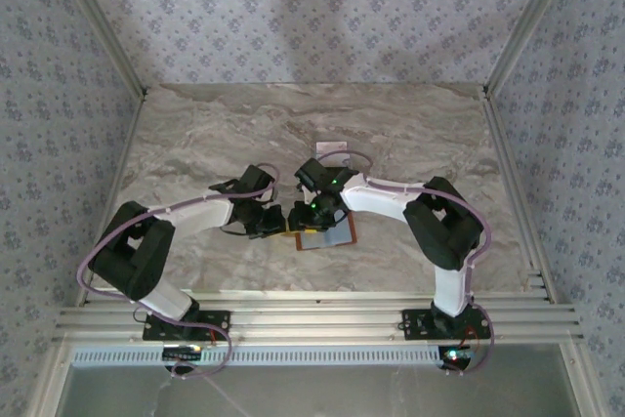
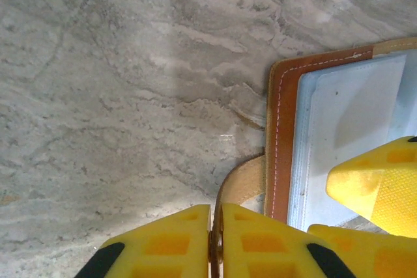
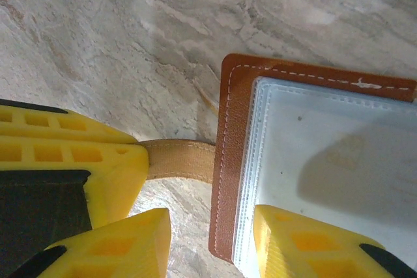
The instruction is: Take the credit cards out of the card holder
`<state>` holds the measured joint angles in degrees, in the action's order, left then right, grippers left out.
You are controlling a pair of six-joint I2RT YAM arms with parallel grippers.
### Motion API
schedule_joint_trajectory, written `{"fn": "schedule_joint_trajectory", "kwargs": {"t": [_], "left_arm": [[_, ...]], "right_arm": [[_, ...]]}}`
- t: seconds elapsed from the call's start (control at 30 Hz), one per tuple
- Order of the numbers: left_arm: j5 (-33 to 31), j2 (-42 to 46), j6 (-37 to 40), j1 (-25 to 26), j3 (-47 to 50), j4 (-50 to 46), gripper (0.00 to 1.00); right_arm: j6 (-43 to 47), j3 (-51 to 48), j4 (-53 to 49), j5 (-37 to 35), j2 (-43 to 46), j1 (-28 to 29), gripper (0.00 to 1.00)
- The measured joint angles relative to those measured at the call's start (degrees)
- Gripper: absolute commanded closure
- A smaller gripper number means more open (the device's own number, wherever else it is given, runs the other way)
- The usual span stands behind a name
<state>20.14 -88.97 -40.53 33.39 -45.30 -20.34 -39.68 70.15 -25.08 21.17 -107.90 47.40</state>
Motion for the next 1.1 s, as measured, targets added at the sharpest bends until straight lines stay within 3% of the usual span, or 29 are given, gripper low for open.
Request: {"fn": "schedule_joint_trajectory", "kwargs": {"t": [0.5,1.1], "left_arm": [[0.02,-0.09,0.61,0.0,-0.09,-0.68,0.94],[0.0,-0.09,1.73,-0.28,-1.05,-2.21,0.96]], "right_arm": [[0.68,-0.24,-1.97,-2.8,-0.92,-0.28,0.62],[4.61,8.76,-22.05,-22.32,-1.38,3.02,0.56]]}}
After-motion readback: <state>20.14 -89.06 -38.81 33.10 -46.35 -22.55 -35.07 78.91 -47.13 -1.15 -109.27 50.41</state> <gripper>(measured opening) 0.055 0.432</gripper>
